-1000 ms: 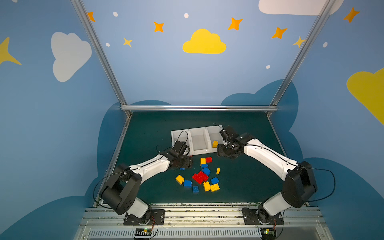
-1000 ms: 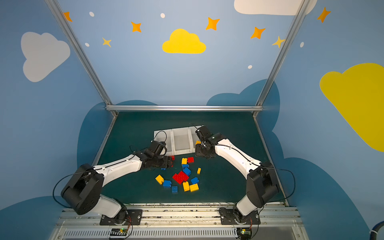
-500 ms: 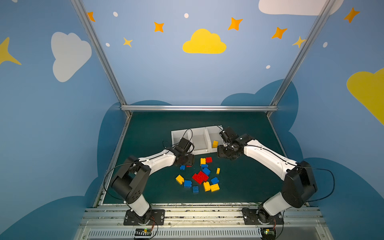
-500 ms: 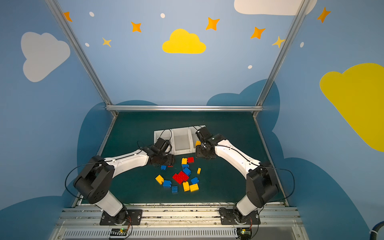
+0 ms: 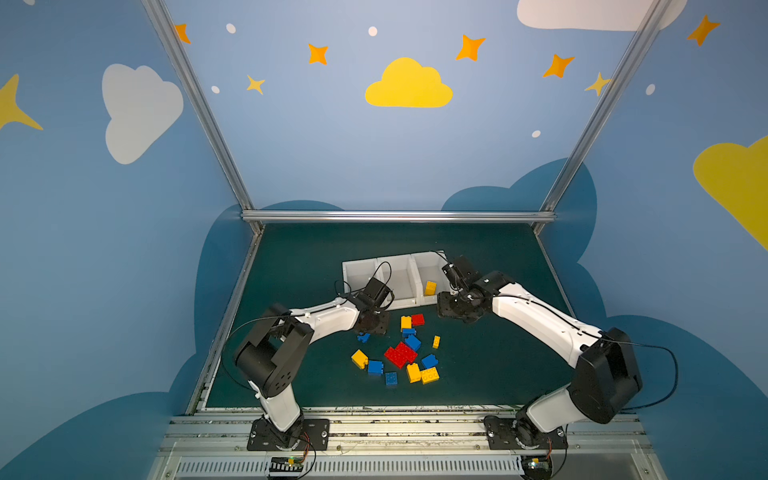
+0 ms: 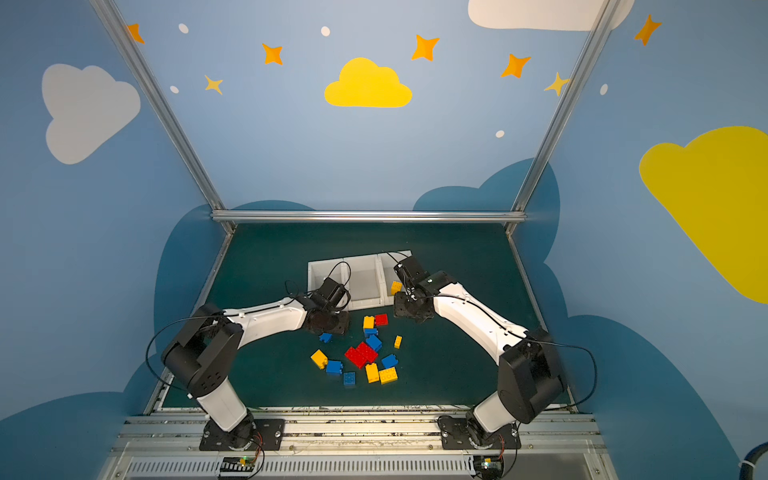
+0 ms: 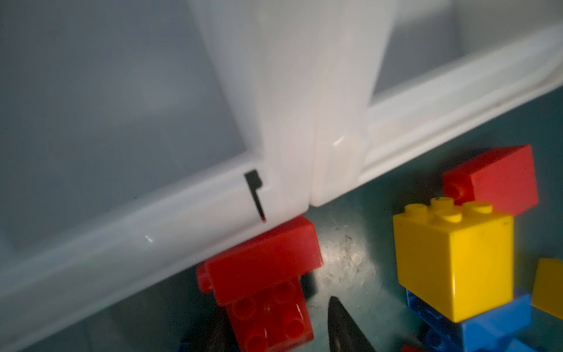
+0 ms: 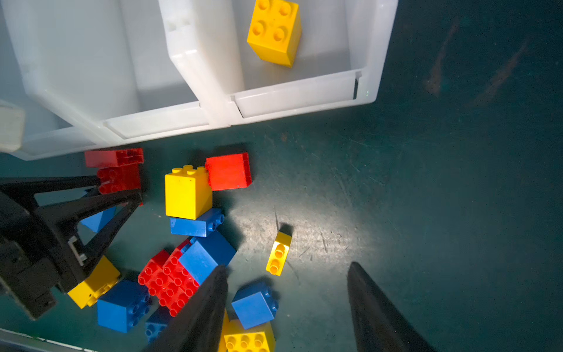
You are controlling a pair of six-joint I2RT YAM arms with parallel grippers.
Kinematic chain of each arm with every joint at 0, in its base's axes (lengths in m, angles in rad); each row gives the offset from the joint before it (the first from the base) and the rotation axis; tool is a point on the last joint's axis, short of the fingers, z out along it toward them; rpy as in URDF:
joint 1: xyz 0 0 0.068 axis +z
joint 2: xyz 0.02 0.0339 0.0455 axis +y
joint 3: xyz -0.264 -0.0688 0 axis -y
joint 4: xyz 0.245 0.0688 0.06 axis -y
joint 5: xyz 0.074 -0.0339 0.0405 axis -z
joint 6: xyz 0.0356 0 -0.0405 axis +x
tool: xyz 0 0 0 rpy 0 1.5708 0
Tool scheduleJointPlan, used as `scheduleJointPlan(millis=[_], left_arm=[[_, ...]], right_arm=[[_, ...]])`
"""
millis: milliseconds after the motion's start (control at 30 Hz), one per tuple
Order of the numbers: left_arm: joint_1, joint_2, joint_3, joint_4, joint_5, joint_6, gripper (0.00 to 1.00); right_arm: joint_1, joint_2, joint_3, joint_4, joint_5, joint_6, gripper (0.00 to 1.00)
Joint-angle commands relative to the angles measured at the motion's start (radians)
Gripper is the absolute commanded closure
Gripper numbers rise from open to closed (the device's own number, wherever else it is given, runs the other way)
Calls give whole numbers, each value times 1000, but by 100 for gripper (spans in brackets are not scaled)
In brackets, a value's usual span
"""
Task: Sort the legos into containers by color
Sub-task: 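Grasp the red brick beside the bin with the left gripper while the right withdraws, then lift the red brick with the left gripper and drop it into the middle compartment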
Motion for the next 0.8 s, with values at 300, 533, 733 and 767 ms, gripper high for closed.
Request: scheduleJointPlan(millis=[300, 533, 733, 767], left_arm=[[-21, 37, 26, -44, -26, 14, 64], [-31, 23, 10, -52, -25, 10, 68], [-56, -21, -10, -76, -17, 1, 69], [-60, -33, -14, -79, -15, 0, 70]], right_arm=[[-16, -60, -38, -2, 24, 19, 42], [-23, -73, -38, -8, 29, 17, 43], [-29, -82, -40, -15, 32, 13, 43], [-32, -83, -41, -15, 31, 13, 43]])
